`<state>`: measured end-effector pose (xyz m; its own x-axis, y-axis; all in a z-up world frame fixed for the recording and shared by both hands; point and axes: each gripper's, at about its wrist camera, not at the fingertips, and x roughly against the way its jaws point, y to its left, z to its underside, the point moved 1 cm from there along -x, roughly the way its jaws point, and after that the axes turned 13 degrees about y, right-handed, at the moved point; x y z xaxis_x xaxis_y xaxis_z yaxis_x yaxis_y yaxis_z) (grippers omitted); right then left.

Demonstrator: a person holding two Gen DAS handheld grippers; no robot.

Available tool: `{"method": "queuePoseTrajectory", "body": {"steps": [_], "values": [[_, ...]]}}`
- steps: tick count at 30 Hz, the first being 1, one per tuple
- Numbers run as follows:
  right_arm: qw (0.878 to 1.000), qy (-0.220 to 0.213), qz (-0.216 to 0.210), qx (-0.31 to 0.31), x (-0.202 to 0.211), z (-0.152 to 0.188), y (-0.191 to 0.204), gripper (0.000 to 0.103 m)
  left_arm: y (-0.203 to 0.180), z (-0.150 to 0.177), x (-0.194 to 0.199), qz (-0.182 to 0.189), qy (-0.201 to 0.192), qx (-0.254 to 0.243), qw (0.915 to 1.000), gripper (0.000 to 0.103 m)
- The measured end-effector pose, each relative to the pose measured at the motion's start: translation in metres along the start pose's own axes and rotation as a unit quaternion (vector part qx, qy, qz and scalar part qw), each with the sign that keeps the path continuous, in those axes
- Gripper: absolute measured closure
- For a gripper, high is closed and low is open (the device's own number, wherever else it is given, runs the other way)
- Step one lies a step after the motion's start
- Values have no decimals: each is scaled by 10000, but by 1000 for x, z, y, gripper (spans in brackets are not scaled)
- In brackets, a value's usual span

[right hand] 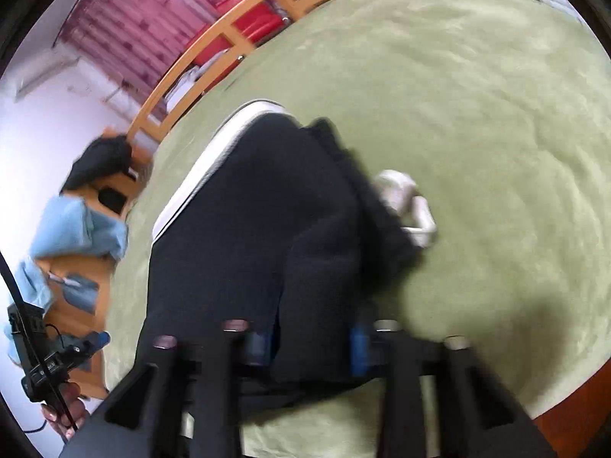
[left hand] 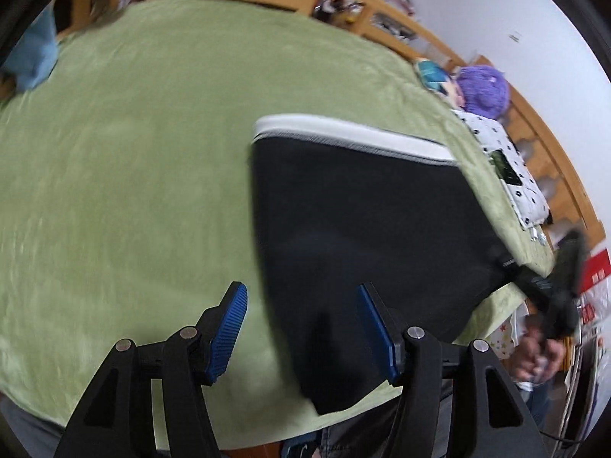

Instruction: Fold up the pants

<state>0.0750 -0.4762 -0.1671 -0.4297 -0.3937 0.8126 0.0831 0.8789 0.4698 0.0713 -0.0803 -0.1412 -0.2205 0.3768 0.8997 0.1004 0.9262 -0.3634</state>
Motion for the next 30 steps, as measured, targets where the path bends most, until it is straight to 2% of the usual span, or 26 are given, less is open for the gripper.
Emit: {"method": "queuePoseTrajectory", "body": {"steps": [3,6,8,10,11,12,13,15,16,18,20,22,23,25,26,27,28,29,30], "values": [[9960,-445,-560,542,34,-10,40,89,6,4,-8,100,116,107,9998,46],[9928,-772,-882,242,54,-17,20,89,1,10,-5,482,65,-8,9988,45],[9959,-720,-530,-110,44,-14,-8,88,-6,15,-6,607,94,-157,9980,43],[9979,-165,28,-619,8,-5,-47,79,-14,20,-11,589,208,-349,9974,43],[9971,88,124,-750,-3,0,-57,70,-19,23,-14,537,294,-489,9969,43],[9962,235,31,-834,-8,8,-67,66,-23,25,-15,497,349,-571,9965,43],[9957,148,-129,-908,-2,18,-72,64,-27,30,-16,478,406,-664,9958,43],[9956,-84,-44,-936,16,31,-71,51,-34,34,-14,526,470,-793,9944,42],[9961,-220,79,-849,29,40,-63,50,-38,37,-12,589,509,-882,9931,41],[9974,-269,84,-658,40,48,-50,48,-47,45,-10,665,559,-1141,9897,31],[9992,-279,150,-223,46,60,-30,41,-64,51,-17,419,554,-1469,9867,29],[9979,-300,544,200,43,68,-14,35,-75,54,-27,-125,469,-1663,9849,29],[9965,-258,758,257,38,69,-13,34,-78,55,-35,-635,325,-1654,9836,29],[9957,-113,921,-37,31,69,-23,34,-81,51,-46,-1137,103,-1547,9813,29],[9964,-123,813,-211,30,67,-29,34,-82,49,-48,-1142,41,-1476,9824,45],[9969,-190,637,-421,30,64,-35,35,-83,48,-46,-924,-17,-1414,9856,69],[9967,-214,593,-506,31,63,-38,36,-84,47,-42,-828,-96,-1341,9875,71],[9965,-280,543,-567,32,59,-39,42,-86,46,-32,-744,-292,-1290,9884,80],[9965,-369,490,-575,34,58,-39,49,-86,47,-23,-620,-465,-1304,9884,82]]}}
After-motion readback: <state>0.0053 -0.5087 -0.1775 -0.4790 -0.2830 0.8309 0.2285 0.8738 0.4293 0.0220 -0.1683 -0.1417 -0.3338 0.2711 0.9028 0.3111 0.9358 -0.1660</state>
